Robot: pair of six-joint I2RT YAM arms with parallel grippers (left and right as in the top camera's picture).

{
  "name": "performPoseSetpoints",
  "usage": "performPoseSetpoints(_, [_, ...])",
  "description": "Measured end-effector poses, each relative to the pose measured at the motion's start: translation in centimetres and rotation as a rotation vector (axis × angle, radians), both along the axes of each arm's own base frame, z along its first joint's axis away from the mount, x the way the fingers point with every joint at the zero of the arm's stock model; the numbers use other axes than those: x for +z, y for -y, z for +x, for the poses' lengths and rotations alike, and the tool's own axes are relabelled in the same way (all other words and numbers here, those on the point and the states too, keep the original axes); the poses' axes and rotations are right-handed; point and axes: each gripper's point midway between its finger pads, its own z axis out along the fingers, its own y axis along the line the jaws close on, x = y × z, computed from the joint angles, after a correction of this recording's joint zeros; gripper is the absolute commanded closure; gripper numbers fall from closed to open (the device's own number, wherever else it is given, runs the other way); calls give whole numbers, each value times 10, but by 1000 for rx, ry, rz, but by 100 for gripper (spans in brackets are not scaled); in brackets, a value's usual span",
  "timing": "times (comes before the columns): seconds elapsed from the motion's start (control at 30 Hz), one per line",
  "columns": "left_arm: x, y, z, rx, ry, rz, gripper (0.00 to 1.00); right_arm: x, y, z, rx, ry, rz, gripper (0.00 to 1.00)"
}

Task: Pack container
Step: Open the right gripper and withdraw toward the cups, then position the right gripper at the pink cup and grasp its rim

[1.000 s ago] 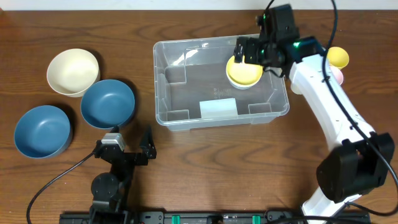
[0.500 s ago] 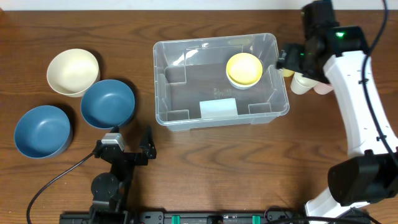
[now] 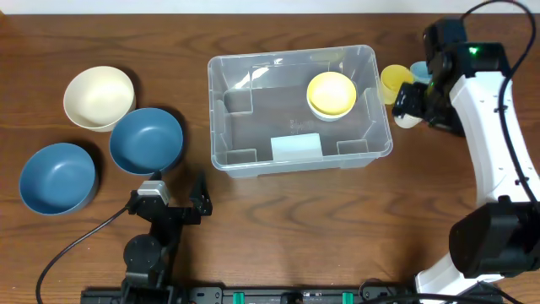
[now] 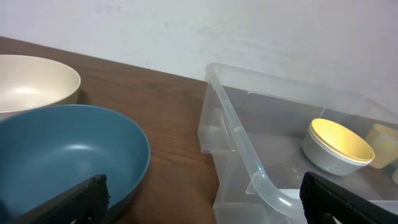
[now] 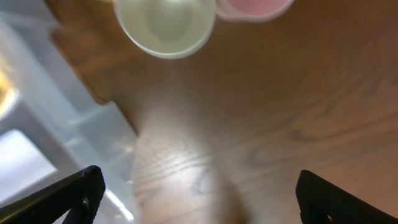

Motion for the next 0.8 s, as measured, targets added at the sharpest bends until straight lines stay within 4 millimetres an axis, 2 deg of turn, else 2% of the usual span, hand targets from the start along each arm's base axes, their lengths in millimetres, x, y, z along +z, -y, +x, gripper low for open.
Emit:
performPoseSetpoints(0.17, [0,0,0,0,0,0,2,-30,1,-15,0,-70,-7,1])
performPoseSetpoints(0.27, [0,0,0,0,0,0,2,-40,2,-18,0,-84,-8,1])
performPoseSetpoints(0.6, [0,0,0,0,0,0,2,-44,-6,-19,11,-87,15,1])
performPoseSetpoints(0.8, [0,0,0,0,0,0,2,-45,-21,-20,42,-93,43,1])
